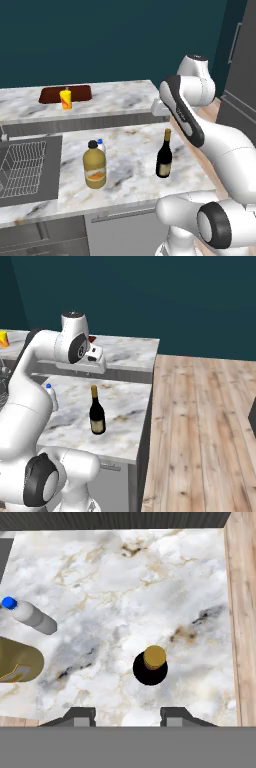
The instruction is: Place the drinks on the dining counter in a tight cluster.
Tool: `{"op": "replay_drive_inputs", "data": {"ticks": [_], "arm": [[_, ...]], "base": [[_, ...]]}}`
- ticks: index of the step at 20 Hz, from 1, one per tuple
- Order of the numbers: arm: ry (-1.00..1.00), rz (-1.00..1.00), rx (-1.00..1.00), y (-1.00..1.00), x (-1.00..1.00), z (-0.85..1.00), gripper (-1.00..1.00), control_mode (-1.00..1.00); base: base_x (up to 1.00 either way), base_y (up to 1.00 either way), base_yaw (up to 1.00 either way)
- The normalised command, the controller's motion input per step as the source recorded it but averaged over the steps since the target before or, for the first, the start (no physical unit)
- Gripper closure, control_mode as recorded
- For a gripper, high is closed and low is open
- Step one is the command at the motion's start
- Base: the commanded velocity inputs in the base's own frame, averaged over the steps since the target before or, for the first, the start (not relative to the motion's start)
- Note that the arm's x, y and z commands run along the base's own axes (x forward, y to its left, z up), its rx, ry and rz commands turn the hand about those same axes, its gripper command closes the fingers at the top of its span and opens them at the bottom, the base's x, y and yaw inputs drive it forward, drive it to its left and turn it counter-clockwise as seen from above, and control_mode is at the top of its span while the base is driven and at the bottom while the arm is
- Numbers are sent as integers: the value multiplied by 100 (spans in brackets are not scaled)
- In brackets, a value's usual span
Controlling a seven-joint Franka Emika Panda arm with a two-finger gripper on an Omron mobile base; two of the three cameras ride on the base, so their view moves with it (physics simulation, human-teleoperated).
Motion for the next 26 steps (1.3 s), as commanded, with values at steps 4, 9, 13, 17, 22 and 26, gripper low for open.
{"op": "replay_drive_inputs", "data": {"ticks": [4,9,13,17,22,26], "arm": [[0,0,1,0,-34,0,-100,-100],[2,1,1,-1,-32,-21,-100,-100],[0,11,0,-37,0,-22,-100,-100],[-1,18,0,-11,33,-14,-100,-100],[0,11,0,23,34,-10,-100,-100],[0,17,0,-5,14,-9,-100,-100]], "base": [[0,0,0],[0,0,0],[0,0,0],[0,0,0],[0,0,0],[0,0,0]]}}
